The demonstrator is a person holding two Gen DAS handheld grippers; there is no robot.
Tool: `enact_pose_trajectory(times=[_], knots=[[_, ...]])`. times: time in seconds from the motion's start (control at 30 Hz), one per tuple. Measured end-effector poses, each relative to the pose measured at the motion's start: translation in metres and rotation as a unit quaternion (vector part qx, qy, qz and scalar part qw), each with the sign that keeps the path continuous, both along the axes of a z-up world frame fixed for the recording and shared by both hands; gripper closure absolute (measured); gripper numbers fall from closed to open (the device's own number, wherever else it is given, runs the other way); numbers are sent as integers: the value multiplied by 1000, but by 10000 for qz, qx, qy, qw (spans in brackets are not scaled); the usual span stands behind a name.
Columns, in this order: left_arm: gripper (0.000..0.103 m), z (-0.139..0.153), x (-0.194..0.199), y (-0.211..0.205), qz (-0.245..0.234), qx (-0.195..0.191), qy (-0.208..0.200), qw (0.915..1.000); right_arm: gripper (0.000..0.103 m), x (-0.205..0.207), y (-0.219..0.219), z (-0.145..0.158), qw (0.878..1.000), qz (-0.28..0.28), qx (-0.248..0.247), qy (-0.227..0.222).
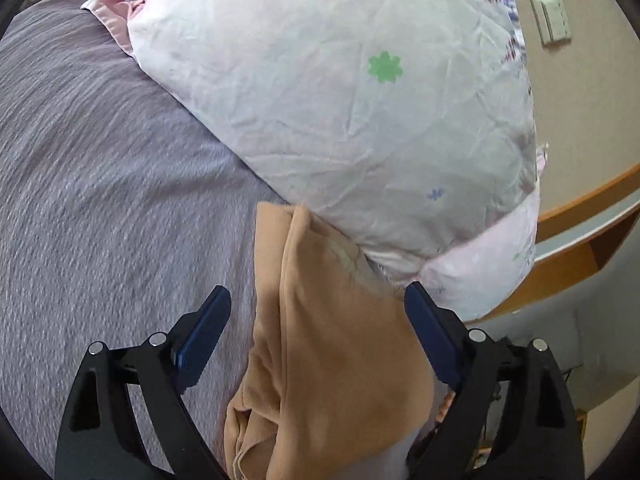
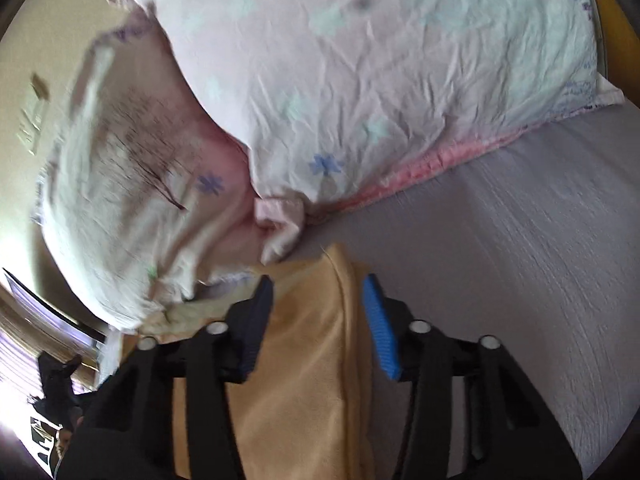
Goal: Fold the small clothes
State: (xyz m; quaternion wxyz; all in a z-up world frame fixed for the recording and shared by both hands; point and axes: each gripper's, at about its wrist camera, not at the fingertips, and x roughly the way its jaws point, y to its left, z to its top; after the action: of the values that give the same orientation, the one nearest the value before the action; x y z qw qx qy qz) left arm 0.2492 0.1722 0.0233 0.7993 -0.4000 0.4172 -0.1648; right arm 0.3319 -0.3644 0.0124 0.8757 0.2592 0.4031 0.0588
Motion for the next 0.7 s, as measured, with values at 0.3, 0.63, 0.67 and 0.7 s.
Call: enact_pose_trajectory(times=[0.3,0.63,0.67,0.7], knots=[[18,-15,13,-49,-572,735,166,9955,98,23,5,-16,9990,-300,-322,59],[21,-5,-22,-12,-510,365,104,9980,50,-62,19,9,9928,1062,459,-312],[21,-7,-28,-12,-634,260,162,9975,50,-68,24,7,9905,1242,530,-260],[21,-10,-32,-14,-742,177,213,9969,49,-76,29,0,9878,1444,571,-133]])
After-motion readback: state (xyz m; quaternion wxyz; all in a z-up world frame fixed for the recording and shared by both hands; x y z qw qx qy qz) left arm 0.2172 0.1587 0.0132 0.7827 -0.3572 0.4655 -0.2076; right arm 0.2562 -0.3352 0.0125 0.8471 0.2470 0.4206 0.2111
